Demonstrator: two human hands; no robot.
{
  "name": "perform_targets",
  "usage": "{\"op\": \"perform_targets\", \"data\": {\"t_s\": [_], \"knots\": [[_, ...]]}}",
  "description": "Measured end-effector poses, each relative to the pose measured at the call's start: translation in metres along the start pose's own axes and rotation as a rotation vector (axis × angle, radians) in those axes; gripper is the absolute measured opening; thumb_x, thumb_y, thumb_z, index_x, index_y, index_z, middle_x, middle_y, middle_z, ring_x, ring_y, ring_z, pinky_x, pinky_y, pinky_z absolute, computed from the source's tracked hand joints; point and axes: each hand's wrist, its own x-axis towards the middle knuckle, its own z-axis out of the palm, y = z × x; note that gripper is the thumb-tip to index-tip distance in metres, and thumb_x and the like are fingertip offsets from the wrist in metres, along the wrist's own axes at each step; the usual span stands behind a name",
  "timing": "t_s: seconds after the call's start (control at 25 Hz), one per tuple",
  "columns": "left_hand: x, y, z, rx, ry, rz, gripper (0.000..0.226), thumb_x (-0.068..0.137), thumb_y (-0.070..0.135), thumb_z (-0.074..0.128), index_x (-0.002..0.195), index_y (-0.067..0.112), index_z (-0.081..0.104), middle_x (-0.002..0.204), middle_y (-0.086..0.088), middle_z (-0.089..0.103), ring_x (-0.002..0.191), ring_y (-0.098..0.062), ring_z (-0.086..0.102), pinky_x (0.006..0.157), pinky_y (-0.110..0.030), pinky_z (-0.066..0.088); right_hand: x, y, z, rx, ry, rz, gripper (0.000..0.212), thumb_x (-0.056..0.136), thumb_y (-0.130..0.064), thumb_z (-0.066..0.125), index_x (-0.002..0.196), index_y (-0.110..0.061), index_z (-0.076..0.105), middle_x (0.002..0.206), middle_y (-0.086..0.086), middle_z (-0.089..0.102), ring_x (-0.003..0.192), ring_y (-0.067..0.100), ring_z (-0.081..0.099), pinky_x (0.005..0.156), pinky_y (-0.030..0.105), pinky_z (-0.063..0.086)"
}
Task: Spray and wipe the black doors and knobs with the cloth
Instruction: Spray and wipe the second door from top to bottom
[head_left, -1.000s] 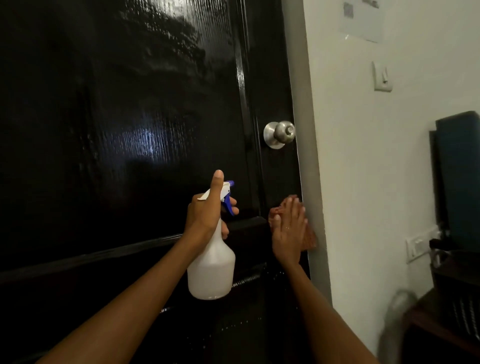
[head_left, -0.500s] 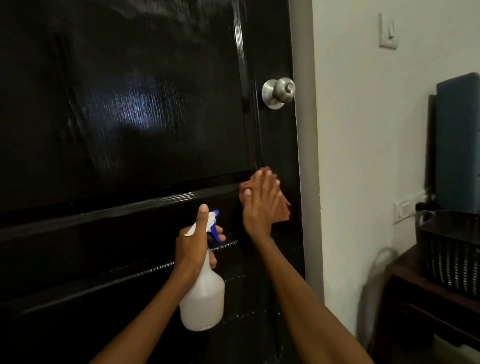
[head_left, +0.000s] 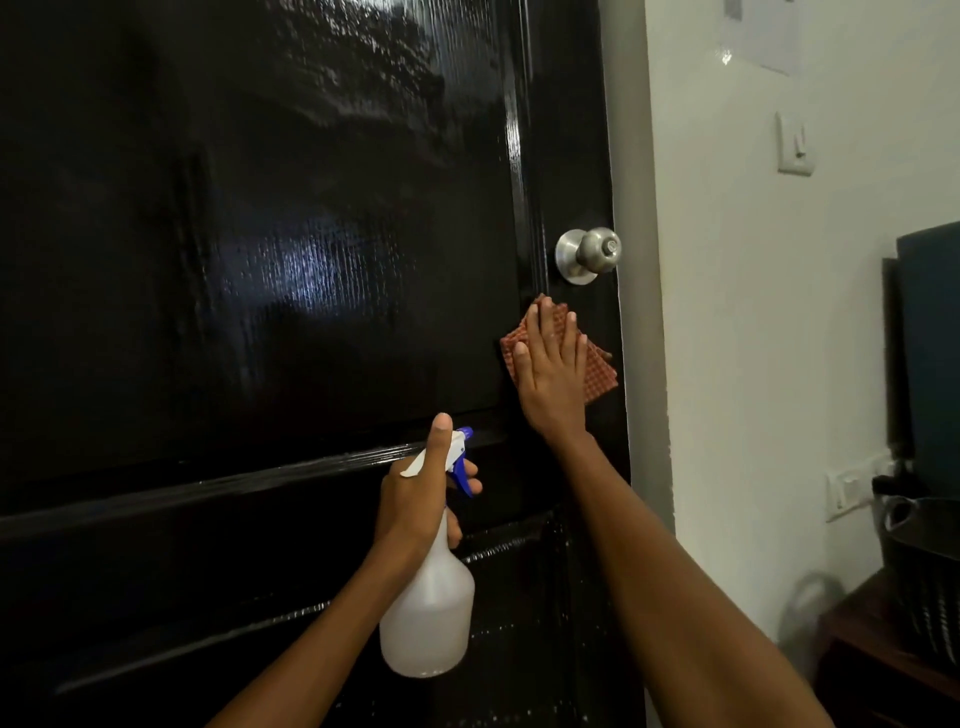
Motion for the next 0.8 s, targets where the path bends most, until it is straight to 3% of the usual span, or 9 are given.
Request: {"op": "perform_targets", "data": {"t_s": [0.16,0.36,0.44,0.56,0.8], "knots": [[0.003,0.002,0.006,0.003,0.000,-0.003,0.076,0.090,0.073,0.037,0.087,0.006,0.072,0.075,-0.009,0.075,0.037,-0.022,0.053,0.039,-0.027,0.045,-0.043,0.020,0.012,-0.049,0.005,-0.006,0.062,0.108,-0.055,0.008,0.165,-0.033,0.003,0.173,-0.010,-0.010,0.158,0.015,-0.017,0.129,0.042,-0.009],[-0.004,-0.009,0.009,0.029,-0.037,-0.022,0.079,0.088,0.074,0.035,0.083,0.005,0.072,0.074,-0.008,0.075,0.039,-0.025,0.054,0.042,-0.028,0.046,-0.134,0.060,0.029,0.029,-0.015,0.067,0.056,0.111,-0.050,0.021,0.164,-0.036,0.010,0.173,-0.015,-0.005,0.159,0.012,-0.010,0.126,0.030,-0.013],[-0.009,-0.015,0.011,0.012,-0.042,-0.045,0.078,0.088,0.073,0.037,0.084,0.004,0.072,0.075,-0.010,0.075,0.039,-0.024,0.054,0.041,-0.027,0.046,-0.167,0.073,0.039,0.120,-0.014,0.272,0.061,0.108,-0.055,0.015,0.164,-0.037,-0.001,0.172,-0.015,-0.012,0.158,0.011,-0.014,0.125,0.031,-0.015],[-0.017,-0.031,0.013,0.012,-0.062,-0.068,0.076,0.090,0.072,0.038,0.085,0.004,0.072,0.078,-0.010,0.075,0.039,-0.024,0.053,0.042,-0.028,0.045,-0.221,0.088,0.055,0.239,-0.001,0.664,0.062,0.104,-0.060,0.008,0.157,-0.039,-0.019,0.169,-0.010,-0.021,0.159,0.022,-0.015,0.125,0.040,-0.014],[-0.036,-0.072,0.012,0.030,-0.040,-0.124,0.076,0.090,0.071,0.036,0.086,0.004,0.071,0.077,-0.010,0.075,0.037,-0.020,0.052,0.039,-0.026,0.044,-0.243,0.076,0.066,0.430,0.008,1.178,0.067,0.111,-0.049,0.016,0.163,-0.022,-0.017,0.171,0.005,-0.021,0.158,0.034,-0.014,0.126,0.052,-0.009]]}}
